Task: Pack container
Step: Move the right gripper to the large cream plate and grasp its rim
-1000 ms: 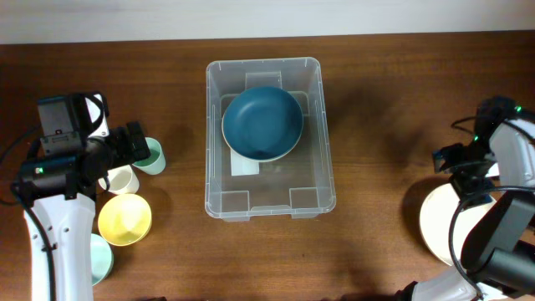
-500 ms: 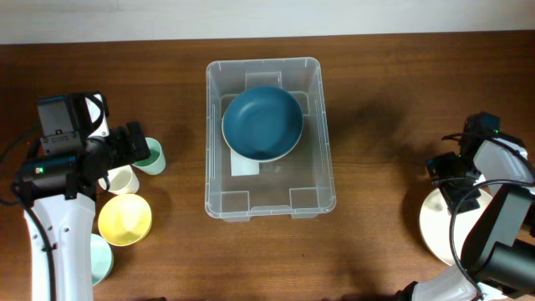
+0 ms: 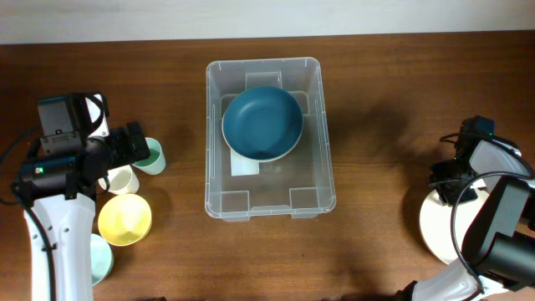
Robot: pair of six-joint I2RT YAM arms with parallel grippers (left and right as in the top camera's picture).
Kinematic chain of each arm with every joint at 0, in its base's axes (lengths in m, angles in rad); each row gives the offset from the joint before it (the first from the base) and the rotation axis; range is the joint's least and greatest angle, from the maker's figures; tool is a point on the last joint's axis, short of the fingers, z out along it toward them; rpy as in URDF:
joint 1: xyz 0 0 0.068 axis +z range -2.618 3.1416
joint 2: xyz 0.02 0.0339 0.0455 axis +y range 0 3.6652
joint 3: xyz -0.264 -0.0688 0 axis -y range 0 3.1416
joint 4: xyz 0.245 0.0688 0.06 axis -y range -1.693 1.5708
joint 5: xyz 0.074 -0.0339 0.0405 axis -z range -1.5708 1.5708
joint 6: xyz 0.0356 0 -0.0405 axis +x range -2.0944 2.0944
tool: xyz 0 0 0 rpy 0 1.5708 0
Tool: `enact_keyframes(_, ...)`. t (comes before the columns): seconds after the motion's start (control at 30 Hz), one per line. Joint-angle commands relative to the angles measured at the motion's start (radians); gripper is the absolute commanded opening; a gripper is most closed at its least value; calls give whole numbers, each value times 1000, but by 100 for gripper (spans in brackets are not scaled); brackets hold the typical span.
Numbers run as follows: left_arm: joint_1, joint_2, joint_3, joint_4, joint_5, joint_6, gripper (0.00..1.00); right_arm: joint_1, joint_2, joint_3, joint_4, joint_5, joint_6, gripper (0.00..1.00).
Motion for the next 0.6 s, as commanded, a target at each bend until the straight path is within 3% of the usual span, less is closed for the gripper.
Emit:
enact_keyframes(0.0, 4, -1, 12, 2, 11, 15, 99, 0, 9, -7, 0, 18, 1, 17)
enact_keyframes(0.17, 4, -1, 12, 2, 11, 15, 99, 0, 9, -7, 0, 18, 1, 4)
enact_keyframes(0.37, 4, -1, 12, 2, 11, 15, 99, 0, 9, -7, 15, 15, -40, 4)
enact_keyframes(0.57, 4, -1, 12, 2, 11, 15, 99, 24, 6, 31, 43, 7, -231, 4)
